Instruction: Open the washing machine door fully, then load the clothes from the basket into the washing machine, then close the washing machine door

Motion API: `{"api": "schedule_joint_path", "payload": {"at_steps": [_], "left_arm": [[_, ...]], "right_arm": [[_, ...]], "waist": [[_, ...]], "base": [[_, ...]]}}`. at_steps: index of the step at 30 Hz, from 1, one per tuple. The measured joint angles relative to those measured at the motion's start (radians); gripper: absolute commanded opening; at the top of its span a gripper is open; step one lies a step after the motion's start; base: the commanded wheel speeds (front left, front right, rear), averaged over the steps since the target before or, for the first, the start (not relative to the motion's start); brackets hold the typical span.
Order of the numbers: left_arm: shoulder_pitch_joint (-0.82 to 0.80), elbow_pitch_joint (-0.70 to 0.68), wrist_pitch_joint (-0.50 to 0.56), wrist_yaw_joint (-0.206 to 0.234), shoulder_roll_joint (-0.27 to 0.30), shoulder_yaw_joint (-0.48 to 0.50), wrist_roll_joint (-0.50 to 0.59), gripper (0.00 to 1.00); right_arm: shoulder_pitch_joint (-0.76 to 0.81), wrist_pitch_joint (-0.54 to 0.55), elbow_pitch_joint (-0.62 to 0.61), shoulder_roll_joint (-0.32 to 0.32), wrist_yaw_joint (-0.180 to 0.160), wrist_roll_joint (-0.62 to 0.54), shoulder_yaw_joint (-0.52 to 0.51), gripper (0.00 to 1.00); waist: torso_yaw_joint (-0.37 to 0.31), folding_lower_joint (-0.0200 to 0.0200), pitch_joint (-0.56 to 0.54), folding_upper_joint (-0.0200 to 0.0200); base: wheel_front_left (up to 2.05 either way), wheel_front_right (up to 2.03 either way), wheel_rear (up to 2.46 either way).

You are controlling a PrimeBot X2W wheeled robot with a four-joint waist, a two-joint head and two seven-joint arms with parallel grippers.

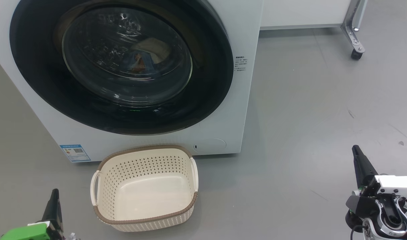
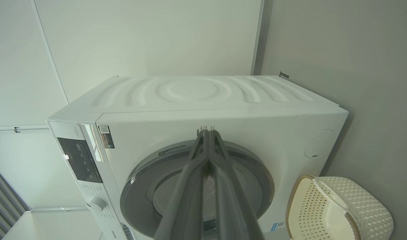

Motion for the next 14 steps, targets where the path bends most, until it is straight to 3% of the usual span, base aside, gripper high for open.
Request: {"api": "schedule_joint_path", "payload": {"at_steps": [14], "left_arm": [[0.0, 0.001, 0.0, 0.0, 0.0, 0.0, 0.0, 0.0]], "right_arm": [[0.0, 0.0, 0.0, 0.0, 0.0, 0.0, 0.0, 0.0]], "waist": [[0.0, 0.0, 0.0, 0.0]], "base": [[0.0, 0.0, 0.0]]}}
